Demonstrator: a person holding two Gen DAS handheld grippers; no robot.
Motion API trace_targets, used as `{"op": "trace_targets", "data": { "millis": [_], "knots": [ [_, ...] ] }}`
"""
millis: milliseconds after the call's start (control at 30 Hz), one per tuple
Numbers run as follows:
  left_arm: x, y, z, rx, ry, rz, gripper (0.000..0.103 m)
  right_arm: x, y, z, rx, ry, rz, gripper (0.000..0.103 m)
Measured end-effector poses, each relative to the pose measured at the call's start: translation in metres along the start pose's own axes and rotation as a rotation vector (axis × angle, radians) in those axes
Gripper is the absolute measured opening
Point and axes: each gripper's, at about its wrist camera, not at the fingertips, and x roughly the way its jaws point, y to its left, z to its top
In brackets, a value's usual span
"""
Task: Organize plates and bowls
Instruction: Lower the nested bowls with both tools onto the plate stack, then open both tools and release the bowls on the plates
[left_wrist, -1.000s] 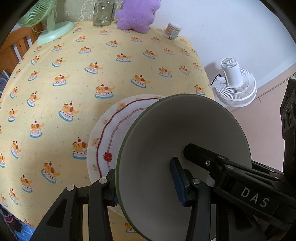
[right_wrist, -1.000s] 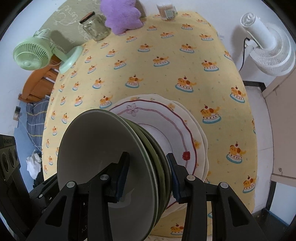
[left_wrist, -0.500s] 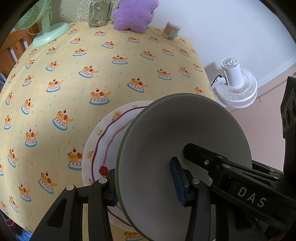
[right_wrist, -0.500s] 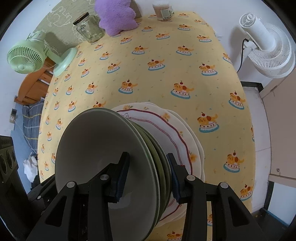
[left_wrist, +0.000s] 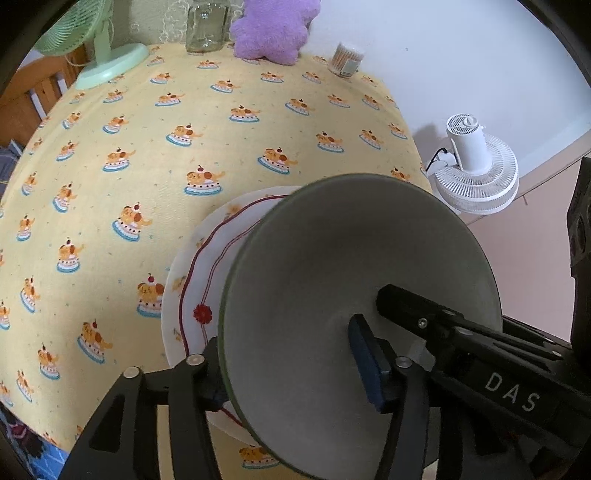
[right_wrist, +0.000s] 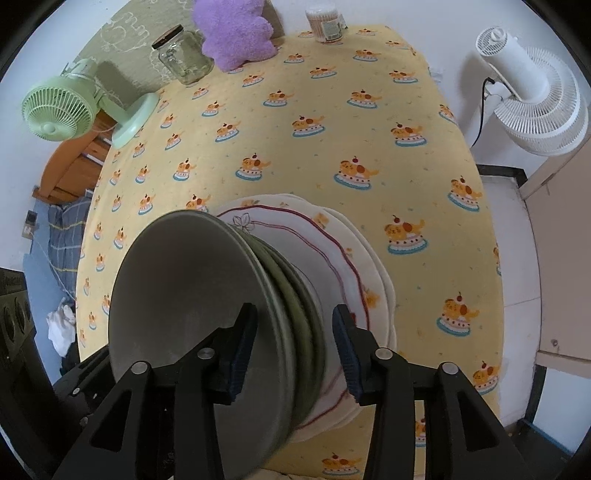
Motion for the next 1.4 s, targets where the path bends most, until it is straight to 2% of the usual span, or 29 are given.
{"op": "trace_targets", "data": {
  "millis": [67,267,433,567,700,833,1033,1233,1400],
  "knots": [
    [-0.002,-0.002,-0.004,-0.004,-0.006,0.008,0.068,-0.003,-0.005,-0.003,0.006,-0.006,-0.003,0.054],
    [-0.016,-0.004,-0.014,-0.002,-0.038,0.036,0.081,-0.017,-0.010,-0.014,0.006,-0.034,0.001,0.067],
    [-0.033,-0.003,-0.015,0.033,-0.088,0.045,0.085,-0.029,-0.006,-0.021,0.013,-0.074,-0.001,0.074],
    [-0.053,0.000,-0.015,0.080,-0.152,0.057,0.085,-0.050,0.011,-0.027,-0.007,-0.163,-0.052,0.074],
    [-0.079,0.009,-0.018,0.155,-0.257,0.071,0.085,-0.067,0.033,-0.037,-0.020,-0.261,-0.082,0.074],
    [-0.103,0.029,-0.023,0.198,-0.326,0.091,0.085,-0.078,0.062,-0.051,-0.002,-0.339,-0.108,0.074],
    [-0.133,0.082,-0.037,0.212,-0.417,0.115,0.092,-0.084,0.108,-0.074,-0.001,-0.447,-0.154,0.074],
    [-0.146,0.137,-0.054,0.205,-0.487,0.160,0.094,-0.077,0.147,-0.102,0.005,-0.522,-0.205,0.074],
    [-0.148,0.164,-0.074,0.236,-0.539,0.199,0.095,-0.063,0.171,-0.132,-0.012,-0.573,-0.227,0.076]
  ]
}}
